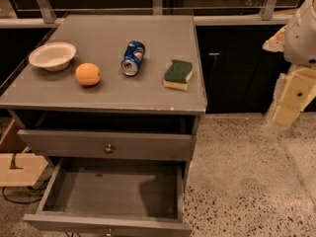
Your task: Place orange into middle drawer
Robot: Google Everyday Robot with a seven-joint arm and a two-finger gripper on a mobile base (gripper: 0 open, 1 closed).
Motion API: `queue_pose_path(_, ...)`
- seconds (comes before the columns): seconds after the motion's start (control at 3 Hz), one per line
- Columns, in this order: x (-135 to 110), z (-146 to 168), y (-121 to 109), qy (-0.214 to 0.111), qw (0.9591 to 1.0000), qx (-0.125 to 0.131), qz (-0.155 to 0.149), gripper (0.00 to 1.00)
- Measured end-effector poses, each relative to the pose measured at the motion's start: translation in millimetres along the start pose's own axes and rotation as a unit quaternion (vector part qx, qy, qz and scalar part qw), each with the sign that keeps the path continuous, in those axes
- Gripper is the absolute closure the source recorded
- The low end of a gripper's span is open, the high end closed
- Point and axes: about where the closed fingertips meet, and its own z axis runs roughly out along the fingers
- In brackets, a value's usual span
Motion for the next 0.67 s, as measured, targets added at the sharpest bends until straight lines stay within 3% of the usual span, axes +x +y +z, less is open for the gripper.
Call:
queue_pose_path(0.33, 0, 0, 0, 0.0, 1.0, 0.0, 0.0, 0.0)
queue_pose_path(0.67, -17, 1, -4, -0.004, 0.9999, 0.007, -0.008, 0.0)
